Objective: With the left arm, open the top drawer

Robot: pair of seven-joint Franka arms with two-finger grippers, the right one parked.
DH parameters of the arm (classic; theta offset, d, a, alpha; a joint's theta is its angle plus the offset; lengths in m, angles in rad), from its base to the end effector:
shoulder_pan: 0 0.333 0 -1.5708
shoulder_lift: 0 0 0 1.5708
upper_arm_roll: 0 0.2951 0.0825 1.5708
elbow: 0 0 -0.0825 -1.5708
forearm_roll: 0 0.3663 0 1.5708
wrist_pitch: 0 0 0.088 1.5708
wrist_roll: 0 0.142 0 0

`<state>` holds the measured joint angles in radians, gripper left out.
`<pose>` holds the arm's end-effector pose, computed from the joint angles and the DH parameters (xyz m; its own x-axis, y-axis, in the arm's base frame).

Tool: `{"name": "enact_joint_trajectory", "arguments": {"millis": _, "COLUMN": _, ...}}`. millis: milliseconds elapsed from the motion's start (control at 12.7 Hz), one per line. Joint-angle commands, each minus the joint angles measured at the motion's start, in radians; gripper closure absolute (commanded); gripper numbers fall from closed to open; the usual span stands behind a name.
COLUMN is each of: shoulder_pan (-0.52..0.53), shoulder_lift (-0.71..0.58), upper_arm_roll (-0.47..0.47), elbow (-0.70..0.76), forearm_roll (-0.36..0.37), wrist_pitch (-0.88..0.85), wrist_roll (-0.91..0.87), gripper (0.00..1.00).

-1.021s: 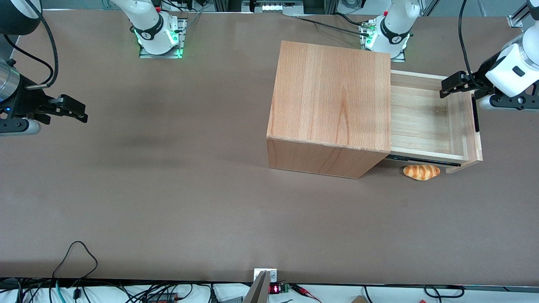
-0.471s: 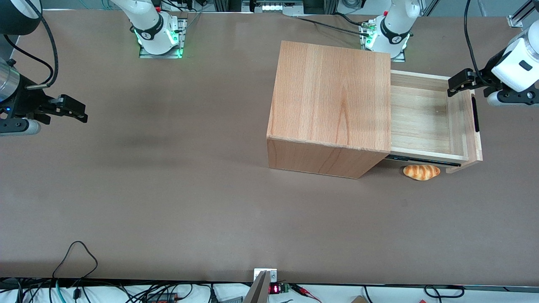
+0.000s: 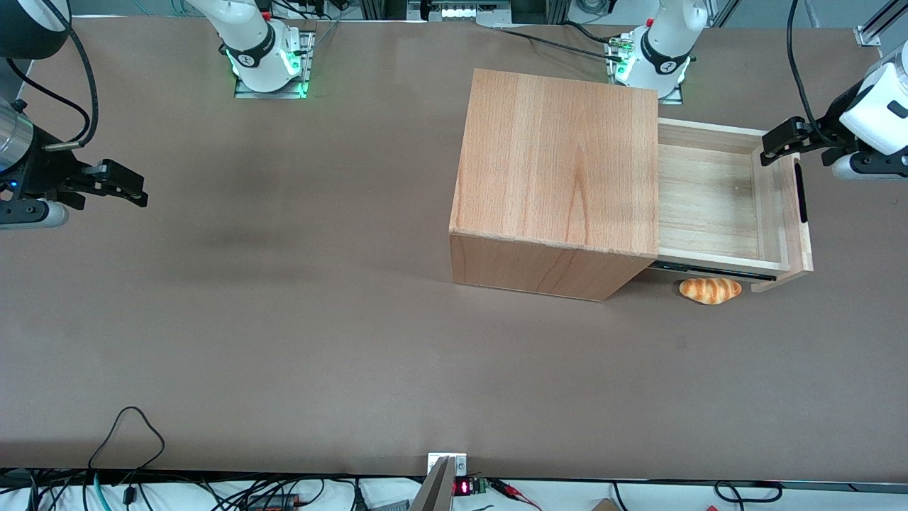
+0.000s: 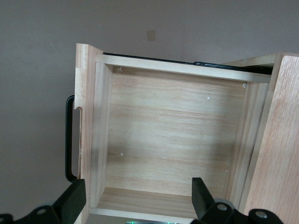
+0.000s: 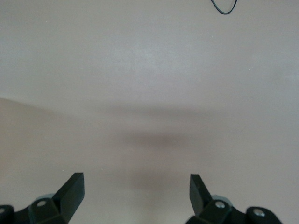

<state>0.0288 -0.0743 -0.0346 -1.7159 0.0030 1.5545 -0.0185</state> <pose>0.5069 -0.0030 0.5407 0.9961 0.0131 -0.0869 0.0125 -0.9999 -0.0072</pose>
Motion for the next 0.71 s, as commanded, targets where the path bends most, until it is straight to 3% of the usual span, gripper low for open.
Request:
{"name": "enact_joint_trajectory", "arguments": {"millis": 0, "shoulder_pan": 0.009, "shoulder_lift": 0.011, "upper_arm_roll": -0.002, "elbow": 0.018, "forearm_roll": -0.009, "wrist_pitch": 0.003, "wrist_roll": 0.020, "gripper": 0.00}}
{"name": "enact_joint_trajectory", "arguments": {"millis": 628, "shoulder_pan": 0.010, "shoulder_lift": 0.010, "upper_arm_roll": -0.005, "elbow": 0.018, "forearm_roll": -0.011, "wrist_pitch": 0.018, "wrist_roll": 0.022, "gripper": 0.00}}
